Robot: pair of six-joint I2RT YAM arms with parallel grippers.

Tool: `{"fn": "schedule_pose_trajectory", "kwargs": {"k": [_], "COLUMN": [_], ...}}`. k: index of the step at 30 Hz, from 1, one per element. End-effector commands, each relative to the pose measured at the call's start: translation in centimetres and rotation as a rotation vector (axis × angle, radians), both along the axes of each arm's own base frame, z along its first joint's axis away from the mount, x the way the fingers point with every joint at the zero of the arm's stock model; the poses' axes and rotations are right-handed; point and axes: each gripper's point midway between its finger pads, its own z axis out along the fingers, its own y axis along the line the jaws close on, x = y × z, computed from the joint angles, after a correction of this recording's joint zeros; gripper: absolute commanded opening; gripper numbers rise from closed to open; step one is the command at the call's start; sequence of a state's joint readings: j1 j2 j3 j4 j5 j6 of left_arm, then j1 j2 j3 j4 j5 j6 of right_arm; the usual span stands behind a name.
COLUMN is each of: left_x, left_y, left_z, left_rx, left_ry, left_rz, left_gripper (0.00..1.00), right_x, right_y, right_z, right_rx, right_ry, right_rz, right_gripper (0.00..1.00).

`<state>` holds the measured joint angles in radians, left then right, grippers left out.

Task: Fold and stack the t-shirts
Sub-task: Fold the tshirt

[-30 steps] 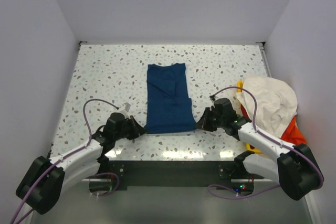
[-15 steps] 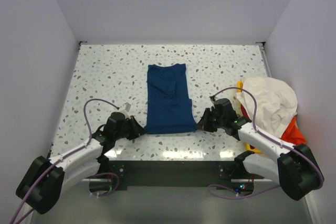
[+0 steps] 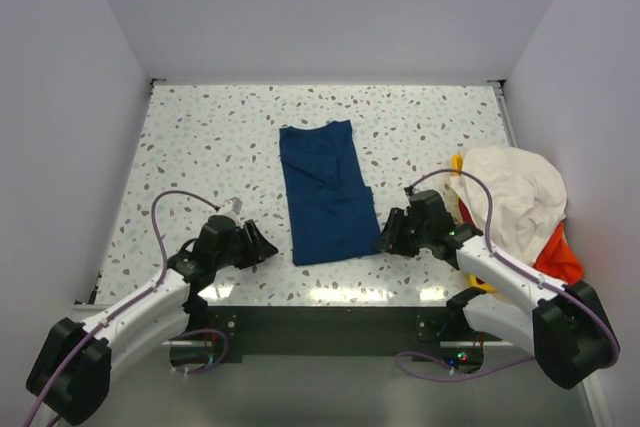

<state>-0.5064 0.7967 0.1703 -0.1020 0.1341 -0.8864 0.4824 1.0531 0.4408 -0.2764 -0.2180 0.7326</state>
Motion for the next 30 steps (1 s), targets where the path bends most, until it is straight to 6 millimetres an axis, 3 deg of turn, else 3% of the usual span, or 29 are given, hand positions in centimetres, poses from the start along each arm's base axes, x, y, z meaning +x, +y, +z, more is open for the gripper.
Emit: {"fn": "schedule_pose_trajectory", "kwargs": {"k": [1, 11, 20, 30], "left_x": [0.4, -1.1, -1.4, -2.7], "left_y": [0.2, -0.2, -4.1, -5.9], "left_z": [0.7, 0.1, 1.5, -0.2], "left_rx": [0.024, 0.013, -0.138, -0.126], "left_ry": [-0.018, 0.008, -0.039, 0.022], "left_rz": [0.0, -0.058, -0.135, -0.14], "left_gripper": [0.51, 0.55, 0.56, 0.54], "right_x": [0.0, -1.5, -0.1, 1.1], "right_y": [-0.6, -2.7, -1.6, -0.8], "right_z": [0.4, 1.0, 0.4, 0.1], "right_rx": [-0.028, -0.1, -0.059, -0.017], "right_ry": [-0.013, -0.002, -0.015, -0.034], "right_rz": [-0.008, -0.04, -0.056, -0.082], "right_gripper": [0.43, 0.58, 0.57, 0.56]}}
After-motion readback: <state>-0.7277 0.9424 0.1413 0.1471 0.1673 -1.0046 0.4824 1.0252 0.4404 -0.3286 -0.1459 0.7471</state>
